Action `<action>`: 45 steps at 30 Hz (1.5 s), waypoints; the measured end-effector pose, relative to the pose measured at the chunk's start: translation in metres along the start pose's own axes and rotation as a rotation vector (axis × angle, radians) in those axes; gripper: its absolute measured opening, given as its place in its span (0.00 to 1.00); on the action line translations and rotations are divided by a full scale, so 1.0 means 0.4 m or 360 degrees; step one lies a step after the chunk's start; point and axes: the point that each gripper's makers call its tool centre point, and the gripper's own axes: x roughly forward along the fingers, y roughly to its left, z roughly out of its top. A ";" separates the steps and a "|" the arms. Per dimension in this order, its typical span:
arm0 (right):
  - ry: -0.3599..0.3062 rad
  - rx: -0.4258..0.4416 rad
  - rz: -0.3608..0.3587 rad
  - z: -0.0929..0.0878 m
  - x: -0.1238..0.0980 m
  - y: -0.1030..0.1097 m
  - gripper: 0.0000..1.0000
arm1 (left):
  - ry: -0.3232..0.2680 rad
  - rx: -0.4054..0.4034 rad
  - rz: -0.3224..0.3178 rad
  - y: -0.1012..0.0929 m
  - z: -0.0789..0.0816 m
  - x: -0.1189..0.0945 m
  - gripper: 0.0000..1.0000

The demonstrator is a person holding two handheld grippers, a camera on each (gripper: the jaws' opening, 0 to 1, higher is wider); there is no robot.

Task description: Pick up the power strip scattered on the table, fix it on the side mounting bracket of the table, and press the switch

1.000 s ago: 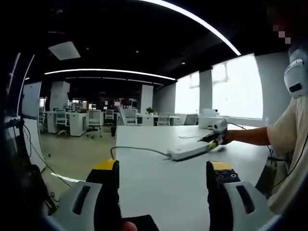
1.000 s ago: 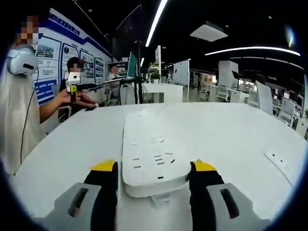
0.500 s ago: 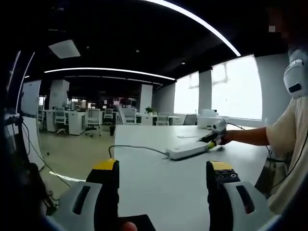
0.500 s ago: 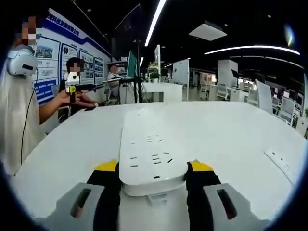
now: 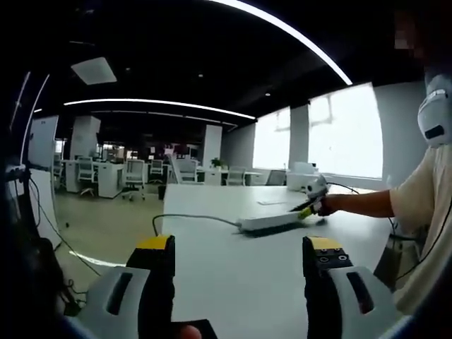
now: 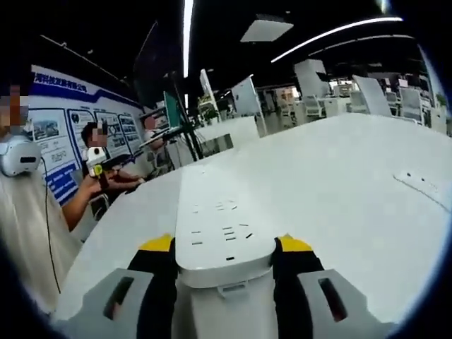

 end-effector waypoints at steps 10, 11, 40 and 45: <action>0.0020 0.0070 -0.0014 -0.003 0.000 0.011 0.49 | -0.0006 -0.0222 0.0014 0.001 -0.016 0.029 0.76; 0.0022 0.0070 -0.0016 -0.003 0.000 0.011 0.50 | -0.0006 -0.0252 0.0006 -0.001 -0.020 0.034 0.76; 0.0004 0.0125 -0.0057 -0.008 0.002 0.029 0.50 | 0.0038 -0.1391 0.0017 -0.095 -0.082 0.253 0.88; 0.0012 0.0119 -0.0051 -0.009 0.002 0.030 0.50 | -0.0037 -0.1681 0.0009 -0.120 -0.077 0.294 0.86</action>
